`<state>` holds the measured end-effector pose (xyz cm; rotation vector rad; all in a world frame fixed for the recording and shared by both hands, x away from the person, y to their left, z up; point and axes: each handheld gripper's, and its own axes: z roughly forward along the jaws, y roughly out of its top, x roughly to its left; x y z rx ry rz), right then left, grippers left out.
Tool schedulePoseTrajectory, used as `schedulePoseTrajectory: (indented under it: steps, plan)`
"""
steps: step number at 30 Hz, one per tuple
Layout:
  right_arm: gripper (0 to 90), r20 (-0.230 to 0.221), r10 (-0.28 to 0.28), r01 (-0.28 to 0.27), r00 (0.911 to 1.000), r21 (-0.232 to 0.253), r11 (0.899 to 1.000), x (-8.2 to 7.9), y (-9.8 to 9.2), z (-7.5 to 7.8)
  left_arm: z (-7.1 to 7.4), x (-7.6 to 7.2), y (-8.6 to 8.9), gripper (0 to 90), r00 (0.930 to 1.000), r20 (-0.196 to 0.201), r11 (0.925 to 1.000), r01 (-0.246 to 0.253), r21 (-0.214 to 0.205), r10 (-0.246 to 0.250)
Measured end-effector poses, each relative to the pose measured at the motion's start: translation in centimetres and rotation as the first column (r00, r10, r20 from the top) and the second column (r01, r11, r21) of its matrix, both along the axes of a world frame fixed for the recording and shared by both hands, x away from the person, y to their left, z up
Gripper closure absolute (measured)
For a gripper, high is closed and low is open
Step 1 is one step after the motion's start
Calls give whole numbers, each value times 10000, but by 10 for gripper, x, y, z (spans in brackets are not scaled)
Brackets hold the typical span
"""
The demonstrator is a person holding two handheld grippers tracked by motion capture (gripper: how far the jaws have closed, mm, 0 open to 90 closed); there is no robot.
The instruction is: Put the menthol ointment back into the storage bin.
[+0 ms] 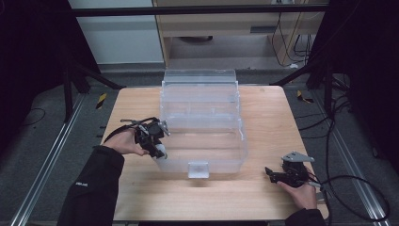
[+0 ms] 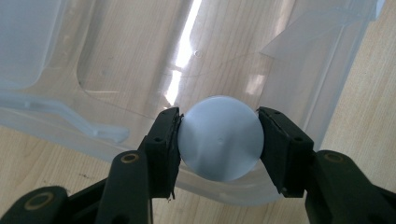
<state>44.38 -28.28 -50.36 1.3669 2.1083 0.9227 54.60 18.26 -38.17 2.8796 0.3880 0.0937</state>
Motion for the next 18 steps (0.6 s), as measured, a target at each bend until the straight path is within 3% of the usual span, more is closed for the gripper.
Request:
schedulePoseTrajectory:
  steps: [18]
  plan:
    - [165, -41, 48, -49, 10000, -36, 10000, 0, 0, -1, -14, -1, 0, 500, 9999, -150, 10000, -30, -13, 29]
